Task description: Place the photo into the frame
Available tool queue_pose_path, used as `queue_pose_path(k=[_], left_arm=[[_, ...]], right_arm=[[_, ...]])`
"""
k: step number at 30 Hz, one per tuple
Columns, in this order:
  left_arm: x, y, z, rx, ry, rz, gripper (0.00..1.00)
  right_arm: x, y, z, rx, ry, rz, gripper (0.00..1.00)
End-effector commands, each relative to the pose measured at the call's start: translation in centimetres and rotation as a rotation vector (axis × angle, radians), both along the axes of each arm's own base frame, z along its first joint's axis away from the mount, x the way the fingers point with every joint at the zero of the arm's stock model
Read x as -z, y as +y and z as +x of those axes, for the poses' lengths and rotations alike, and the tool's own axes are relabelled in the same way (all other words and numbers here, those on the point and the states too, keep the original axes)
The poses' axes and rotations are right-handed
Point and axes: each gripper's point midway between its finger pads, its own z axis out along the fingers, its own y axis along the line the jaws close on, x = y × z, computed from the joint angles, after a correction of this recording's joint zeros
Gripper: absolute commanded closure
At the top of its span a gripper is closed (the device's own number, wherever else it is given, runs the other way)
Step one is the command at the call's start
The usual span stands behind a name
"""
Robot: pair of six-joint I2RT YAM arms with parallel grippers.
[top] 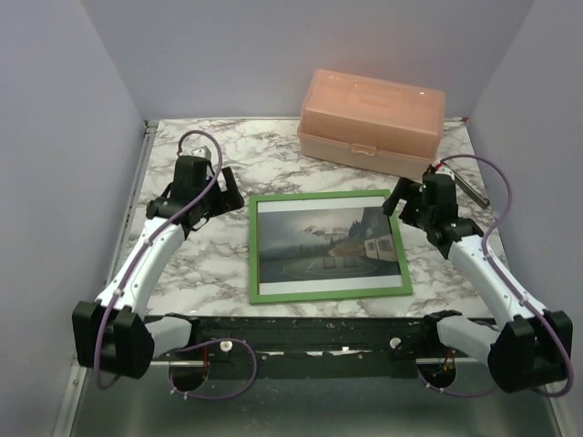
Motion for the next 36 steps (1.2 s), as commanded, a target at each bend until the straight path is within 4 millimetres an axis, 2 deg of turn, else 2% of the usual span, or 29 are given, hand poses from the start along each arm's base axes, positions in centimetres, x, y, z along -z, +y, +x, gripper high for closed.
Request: queue_pose_path(k=[1, 4, 6, 9, 10, 12, 14, 17, 19, 21, 24, 25, 26, 28, 29, 31, 33, 36], left_arm=[[-2.3, 2.7, 0.4, -0.036, -0.271, 0.105, 0.07], [-3.6, 4.3, 0.0, -0.075, -0.436, 0.163, 0.07], [-4.4, 5.5, -0.4, -0.108, -0.554, 0.203, 0.04], [-4.5, 6.5, -1.0, -0.104, -0.738, 0.278, 0.01], [-3.4, 6.7, -1.4, -0.102, -0.756, 0.298, 0.02], [-2.2, 7.4, -1.9, -0.134, -0.798, 0.316, 0.02], [-0.9, 8.3, -2.2, -0.177, -0.794, 0.333, 0.03], [1.2, 10.0, -2.4, -0.278, -0.767, 0.365, 0.03], [2.0, 10.6, -2.3, -0.298, -0.786, 0.396, 0.03], [1.7, 10.8, -1.9, -0.301, -0.827, 0.425, 0.02], [0.0, 11.0, -1.3, -0.306, -0.928, 0.465, 0.02], [-0.1, 11.1, -0.9, -0.308, -0.939, 0.484, 0.01], [-0.7, 11.2, -0.6, -0.313, -0.963, 0.503, 0.02], [-0.1, 11.2, 0.4, -0.317, -0.965, 0.489, 0.02], [-0.5, 11.4, 1.0, -0.312, -0.997, 0.518, 0.02], [0.2, 10.9, 1.3, -0.278, -0.996, 0.534, 0.01], [1.1, 10.6, 1.8, -0.262, -0.931, 0.505, 0.01], [1.1, 11.2, 2.4, -0.283, -0.911, 0.506, 0.01]], right_arm=[[-2.9, -2.7, 1.1, 0.107, -0.285, -0.073, 0.0], [-3.2, -4.3, 0.4, 0.156, -0.417, -0.123, 0.0], [-2.7, -5.7, -0.5, 0.194, -0.493, -0.175, 0.0], [-0.4, -7.4, -2.2, 0.232, -0.582, -0.246, 0.05], [-0.1, -7.7, -2.5, 0.238, -0.626, -0.256, 0.06], [0.6, -8.2, -3.7, 0.253, -0.722, -0.268, 0.09], [0.3, -8.1, -3.9, 0.249, -0.761, -0.26, 0.12], [0.0, -8.3, -4.2, 0.261, -0.816, -0.256, 0.08], [0.0, -8.2, -3.4, 0.264, -0.797, -0.262, 0.08], [0.3, -7.4, -2.3, 0.218, -0.768, -0.262, 0.08], [0.4, -7.2, -1.2, 0.227, -0.764, -0.246, 0.08], [1.1, -7.3, -1.0, 0.233, -0.747, -0.25, 0.08], [0.7, -7.2, -0.1, 0.24, -0.753, -0.252, 0.08], [0.4, -7.0, 1.4, 0.232, -0.755, -0.269, 0.07], [0.9, -6.9, 2.2, 0.226, -0.722, -0.282, 0.05], [1.9, -6.3, 3.5, 0.198, -0.648, -0.286, 0.02], [2.1, -6.3, 4.3, 0.193, -0.636, -0.297, 0.01], [1.7, -4.8, 4.9, 0.082, -0.676, -0.316, 0.0]])
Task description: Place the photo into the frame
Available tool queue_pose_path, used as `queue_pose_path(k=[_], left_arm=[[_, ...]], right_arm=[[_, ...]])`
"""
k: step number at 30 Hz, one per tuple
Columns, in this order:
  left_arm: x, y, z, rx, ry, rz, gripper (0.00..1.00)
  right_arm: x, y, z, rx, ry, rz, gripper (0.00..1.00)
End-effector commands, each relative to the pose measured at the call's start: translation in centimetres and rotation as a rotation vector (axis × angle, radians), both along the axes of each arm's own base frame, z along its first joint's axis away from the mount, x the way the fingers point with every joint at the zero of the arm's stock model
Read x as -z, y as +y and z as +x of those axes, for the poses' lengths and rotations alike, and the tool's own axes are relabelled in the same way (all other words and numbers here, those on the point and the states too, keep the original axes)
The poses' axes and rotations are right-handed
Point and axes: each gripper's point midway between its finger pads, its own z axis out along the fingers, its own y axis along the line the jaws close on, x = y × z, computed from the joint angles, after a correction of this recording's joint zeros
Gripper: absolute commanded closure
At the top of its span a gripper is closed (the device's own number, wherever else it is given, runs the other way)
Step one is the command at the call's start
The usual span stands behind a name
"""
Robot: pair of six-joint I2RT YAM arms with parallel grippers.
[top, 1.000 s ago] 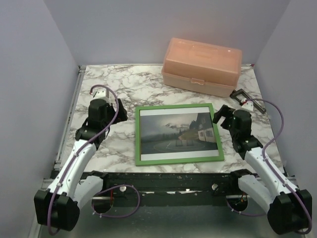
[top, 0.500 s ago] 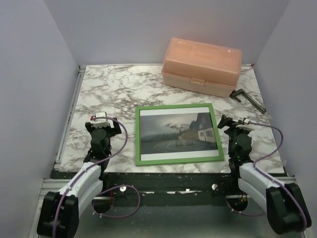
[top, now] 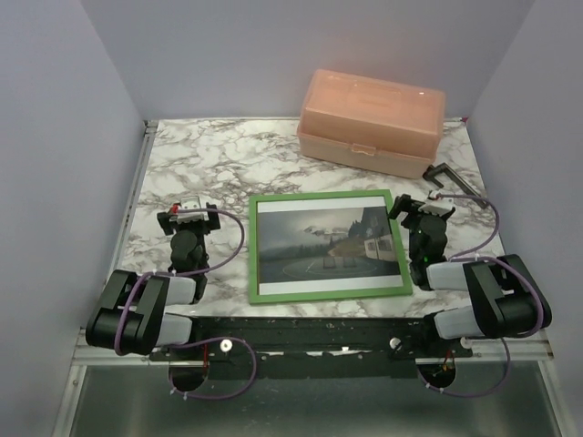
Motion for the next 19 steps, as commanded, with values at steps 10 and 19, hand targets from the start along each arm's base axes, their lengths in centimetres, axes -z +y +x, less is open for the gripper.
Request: queue_pose_path(k=[10, 19], left_arm=[[-3.4, 0.3, 1.9, 0.005, -0.085, -0.032, 0.01], [-3.3, 0.3, 2.2, 0.015, -0.07, -0.028, 0.01]], right_arm=[[1.1, -0.2, 1.4, -0.021, -0.061, -0.077, 0.0], [1.4, -0.3, 1.1, -0.018, -0.05, -0.077, 0.0]])
